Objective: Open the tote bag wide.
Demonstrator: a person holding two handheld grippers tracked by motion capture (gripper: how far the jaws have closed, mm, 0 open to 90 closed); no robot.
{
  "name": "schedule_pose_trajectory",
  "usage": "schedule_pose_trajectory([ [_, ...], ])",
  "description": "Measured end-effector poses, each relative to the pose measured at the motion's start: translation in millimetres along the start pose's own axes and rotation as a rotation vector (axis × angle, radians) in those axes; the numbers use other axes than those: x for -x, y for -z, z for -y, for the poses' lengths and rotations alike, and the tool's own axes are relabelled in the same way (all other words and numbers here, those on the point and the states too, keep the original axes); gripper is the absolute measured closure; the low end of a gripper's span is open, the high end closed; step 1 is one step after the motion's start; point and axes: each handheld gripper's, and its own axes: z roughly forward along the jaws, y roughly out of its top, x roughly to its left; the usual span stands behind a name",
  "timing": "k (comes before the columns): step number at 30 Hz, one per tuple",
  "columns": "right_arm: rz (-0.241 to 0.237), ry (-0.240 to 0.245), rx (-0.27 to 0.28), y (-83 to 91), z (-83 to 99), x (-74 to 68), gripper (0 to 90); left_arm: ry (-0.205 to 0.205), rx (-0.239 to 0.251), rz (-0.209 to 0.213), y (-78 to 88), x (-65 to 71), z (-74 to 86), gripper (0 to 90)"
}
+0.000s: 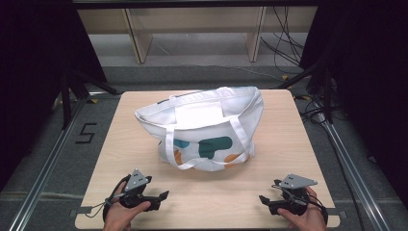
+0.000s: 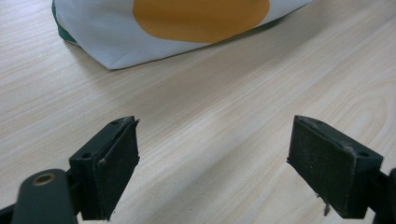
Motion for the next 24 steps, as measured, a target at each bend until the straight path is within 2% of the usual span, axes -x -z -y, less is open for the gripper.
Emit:
schedule_pose_trajectory([
  [1, -0.003, -0.011, -0.003, 0.3, 0.0, -0.9, 19.0, 0.009, 0.011, 0.001, -0.6, 0.4, 0.0, 15.6],
  [2, -0.006, 0.029, 0.011, -0.9, -0.2, 1.7, 19.0, 0.025, 0.015, 0.031, 0.6, -0.6, -0.2, 15.6],
  [3, -0.006, 0.029, 0.011, -0.9, -0.2, 1.7, 19.0, 0.025, 0.015, 0.031, 0.6, -0.6, -0.2, 15.6],
  [4, -0.010, 0.017, 0.010, -0.6, -1.1, 1.0, 19.0, 0.058, 0.042, 0.054, -1.3, -0.1, 0.8, 15.7],
  [5, -0.010, 0.017, 0.010, -0.6, -1.1, 1.0, 19.0, 0.058, 0.042, 0.054, -1.3, -0.1, 0.8, 15.7],
  [6, -0.013, 0.024, 0.012, -0.2, -2.5, 0.7, 19.0, 0.032, 0.008, 0.043, 1.2, -1.3, -0.3, 15.7],
  [7, -0.013, 0.024, 0.012, -0.2, -2.5, 0.7, 19.0, 0.027, 0.010, 0.036, 1.1, -1.6, -0.6, 15.7],
  [8, -0.020, -0.008, 0.013, -0.6, -2.4, -1.6, 19.0, 0.053, 0.028, 0.042, 0.3, 0.2, -0.8, 15.8],
  [9, -0.015, 0.016, 0.023, -1.7, -3.9, 0.9, 18.8, 0.061, 0.027, 0.043, 0.5, 0.1, -0.7, 15.8],
  [10, -0.015, 0.016, 0.023, -1.7, -3.9, 0.9, 18.8, 0.067, 0.026, 0.042, 0.7, 0.1, -0.9, 15.8],
  [11, -0.018, -0.011, 0.013, -1.7, -4.4, -1.9, 18.7, 0.063, 0.035, 0.043, 2.2, -0.3, -2.2, 15.8],
  [12, -0.015, 0.022, 0.026, -2.4, -5.3, 0.4, 18.8, 0.028, 0.011, 0.043, 5.2, -3.5, -3.2, 15.7],
  [13, -0.015, 0.022, 0.026, -2.4, -5.3, 0.4, 18.8, 0.028, 0.011, 0.043, 5.2, -3.5, -3.2, 15.8],
  [14, -0.018, 0.030, 0.024, -2.1, -6.2, 0.9, 18.6, 0.062, 0.036, 0.033, 5.3, -1.1, -4.3, 15.8],
  [15, -0.025, -0.002, 0.022, -0.3, -9.0, -1.8, 18.2, 0.059, 0.046, 0.032, 8.7, -2.2, -6.9, 15.6],
  [16, -0.036, 0.002, 0.032, -0.6, -10.6, -1.2, 18.2, 0.069, 0.051, 0.031, 10.1, -1.7, -8.6, 15.1],
  [17, -0.017, 0.004, 0.045, 1.3, -12.8, -1.8, 18.3, 0.064, 0.060, 0.030, 11.2, -2.2, -9.8, 15.0],
  [18, -0.017, 0.004, 0.045, 1.3, -12.8, -1.8, 18.3, 0.064, 0.060, 0.030, 11.2, -2.2, -9.8, 15.0],
  [19, -0.015, 0.040, 0.056, 3.8, -18.9, 1.1, 18.3, 0.051, 0.056, 0.033, 13.6, -1.8, -14.1, 14.9],
  [20, -0.026, 0.027, 0.050, 5.8, -22.2, 0.8, 18.3, 0.056, 0.061, 0.030, 14.3, -1.1, -15.9, 14.9],
  [22, -0.016, 0.027, 0.064, 11.0, -29.4, 1.6, 19.2, 0.065, 0.068, 0.036, 14.7, -0.7, -17.9, 15.0],
  [23, -0.016, 0.027, 0.064, 11.0, -29.4, 1.6, 19.2, 0.058, 0.068, 0.038, 15.7, -1.0, -20.3, 15.0],
  [24, -0.011, 0.043, 0.087, 15.1, -38.0, 5.6, 20.0, 0.049, 0.064, 0.040, 18.1, -1.9, -23.0, 15.8],
])
